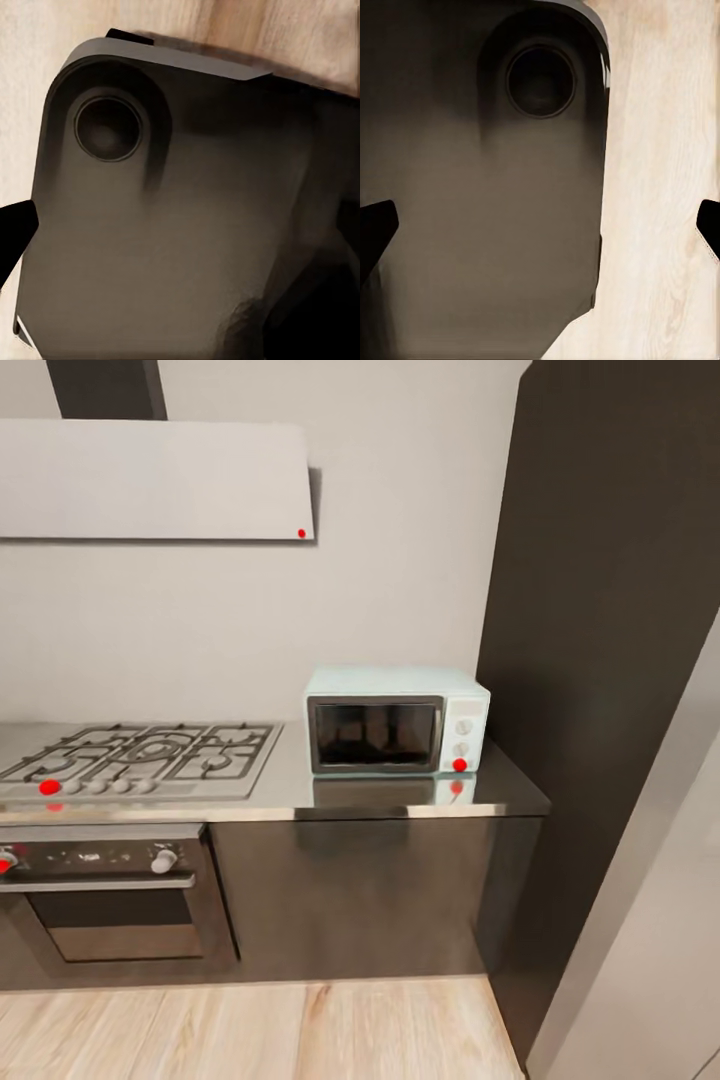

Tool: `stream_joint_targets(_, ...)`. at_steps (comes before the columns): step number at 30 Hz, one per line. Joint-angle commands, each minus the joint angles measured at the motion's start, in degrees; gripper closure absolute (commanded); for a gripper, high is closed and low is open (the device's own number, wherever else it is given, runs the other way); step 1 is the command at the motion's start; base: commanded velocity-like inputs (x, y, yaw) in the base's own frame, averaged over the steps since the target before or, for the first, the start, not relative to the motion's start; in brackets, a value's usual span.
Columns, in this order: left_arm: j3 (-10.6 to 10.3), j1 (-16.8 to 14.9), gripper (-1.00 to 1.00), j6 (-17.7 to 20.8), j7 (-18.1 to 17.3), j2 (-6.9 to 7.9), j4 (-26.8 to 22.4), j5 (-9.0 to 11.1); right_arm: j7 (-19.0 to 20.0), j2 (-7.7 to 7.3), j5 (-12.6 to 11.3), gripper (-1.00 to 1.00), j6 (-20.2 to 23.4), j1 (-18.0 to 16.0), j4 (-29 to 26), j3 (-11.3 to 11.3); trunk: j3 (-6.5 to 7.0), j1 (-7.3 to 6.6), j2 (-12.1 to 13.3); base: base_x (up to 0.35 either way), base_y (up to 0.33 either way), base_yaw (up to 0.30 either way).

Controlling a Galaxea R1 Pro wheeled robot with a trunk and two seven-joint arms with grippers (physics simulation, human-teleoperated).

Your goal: In the kitchen, take the popcorn bag from the countertop, put it into the microwave, and heat it until the popcorn is cooked so the cooked popcorn ends up inside the bag.

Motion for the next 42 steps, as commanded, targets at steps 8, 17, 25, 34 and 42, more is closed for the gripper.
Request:
stream_joint_targets(8,0.13,-0.01,-1.0,-0.14,0.05,0.0,-0.01,0.25,0.02,0.0,0.36,-1.0,-0.17,-0.02,0.02,0.26,-0.05,0.03,-0.02,0.323,0.0,0.0)
stream_joint_targets(17,0.14,-0.01,-1.0,-0.14,0.05,0.0,-0.01,0.25,-0.05,0.17,0.03,-1.0,0.0,-0.02,0.02,0.2,-0.05,0.03,-0.02,0.136,0.0,0.0)
stream_joint_targets(25,0.3,-0.01,-1.0,-0.14,0.05,-0.1,-0.01,0.25,-0.03,0.3,0.54,-1.0,0.08,-0.02,-0.04,0.45,-0.05,0.03,-0.02,0.001,0.0,0.0)
stream_joint_targets(34,0.23,-0.01,-1.0,-0.14,0.04,-0.23,-0.01,0.25,0.98,0.16,0.57,-1.0,1.26,-0.02,-17.35,0.31,-0.05,0.03,-0.02,0.0,0.0,0.0)
stream_joint_targets(42,0.14,-0.01,-1.0,-0.14,0.05,-0.09,-0.09,0.25,1.0,0.59,0.5,-1.0,29.98,-0.02,-60.3,0.79,-0.05,0.03,-0.02,0.0,0.0,0.0)
